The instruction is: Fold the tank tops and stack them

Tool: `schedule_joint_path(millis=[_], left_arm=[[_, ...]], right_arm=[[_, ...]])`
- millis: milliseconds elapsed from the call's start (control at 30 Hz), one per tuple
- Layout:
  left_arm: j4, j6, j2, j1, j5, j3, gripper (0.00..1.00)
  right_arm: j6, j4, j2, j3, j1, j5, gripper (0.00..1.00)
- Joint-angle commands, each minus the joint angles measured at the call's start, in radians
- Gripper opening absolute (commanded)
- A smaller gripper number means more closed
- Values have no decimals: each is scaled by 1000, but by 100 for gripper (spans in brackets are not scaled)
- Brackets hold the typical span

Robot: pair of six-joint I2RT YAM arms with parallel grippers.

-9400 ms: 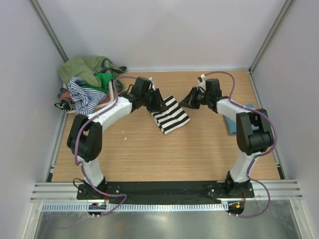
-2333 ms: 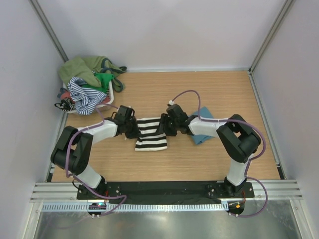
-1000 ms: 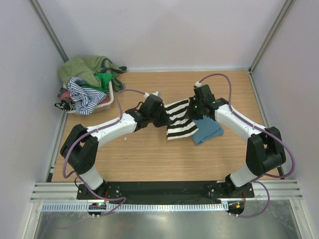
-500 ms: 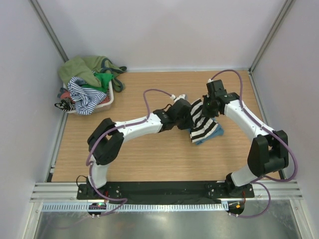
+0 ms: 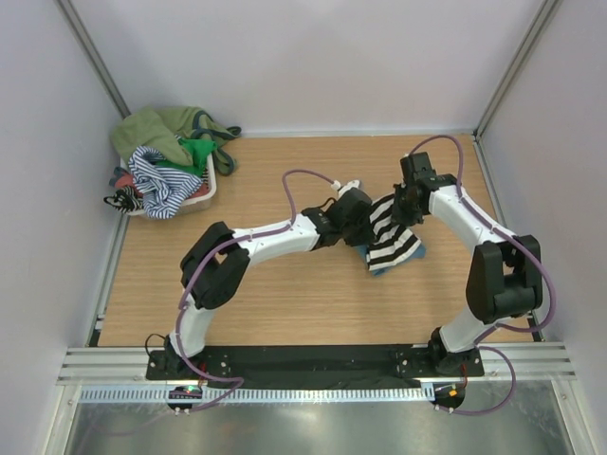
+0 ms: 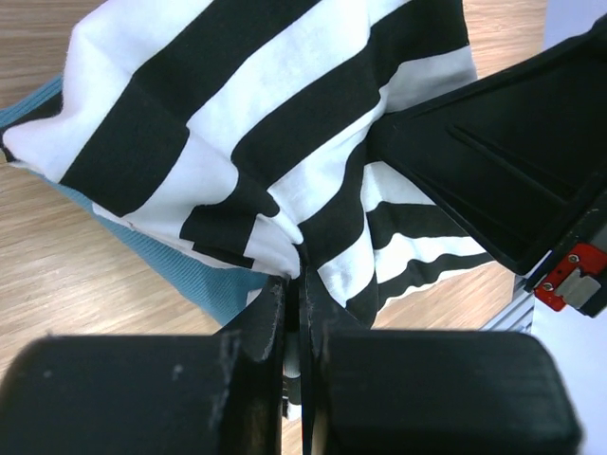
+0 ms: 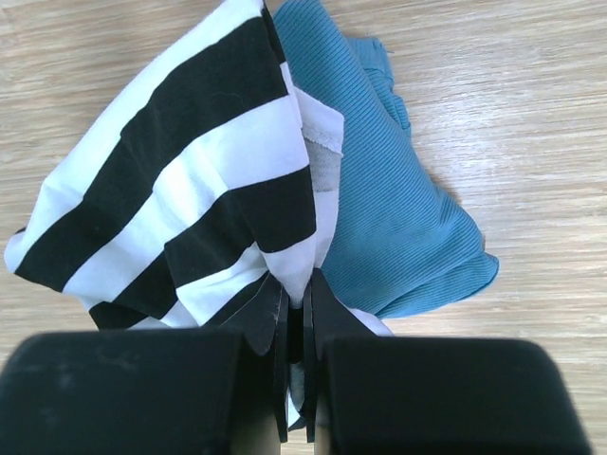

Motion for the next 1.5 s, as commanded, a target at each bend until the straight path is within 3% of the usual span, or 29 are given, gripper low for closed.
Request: schedule_joint_path(millis=[0, 233, 267, 300, 333, 400, 533, 700, 767, 867, 967, 1100, 1233, 1333, 1467], left_arm=[[11, -9, 12, -24, 1, 49, 0], [13, -17, 53, -32, -2, 42, 2], [13, -17, 58, -33, -5, 40, 7], [13, -15, 64, -33, 1, 39, 10], [14, -8, 64, -35, 5, 31, 12], [14, -1, 46, -42, -8, 14, 23], [21, 14, -34, -47, -73, -68, 49], [20, 26, -117, -47, -88, -133, 55], [22, 26, -163, -47, -108, -156, 55], [20, 37, -223, -47, -136, -190, 52], [19, 58, -235, -47, -140, -168, 46], [13, 89, -165, -44, -59, -40, 39], [13, 92, -64, -38, -19, 48, 28], [22, 71, -14, -29, -1, 48, 23], [73, 62, 10, -21, 4, -7, 21]], right_arm=[[-14, 61, 14, 40, -11, -15, 1], [-11, 98, 114, 74, -21, -15, 3], [-10, 103, 122, 75, -21, -16, 7], [0, 104, 131, 77, -23, 16, 24], [6, 113, 134, 74, -23, 36, 34], [23, 120, 123, 69, -26, 79, 43], [32, 124, 67, 69, -41, 99, 48], [39, 107, 2, 88, -55, 133, 68], [52, 124, -62, 69, -57, 134, 69], [58, 162, -139, 22, -57, 90, 67], [70, 207, -232, -23, -61, -3, 57], [125, 293, -292, -109, -74, -149, 26], [202, 437, -288, -201, -132, -303, 4], [280, 597, -236, -296, -201, -485, 1], [351, 774, -103, -392, -253, -591, 1]])
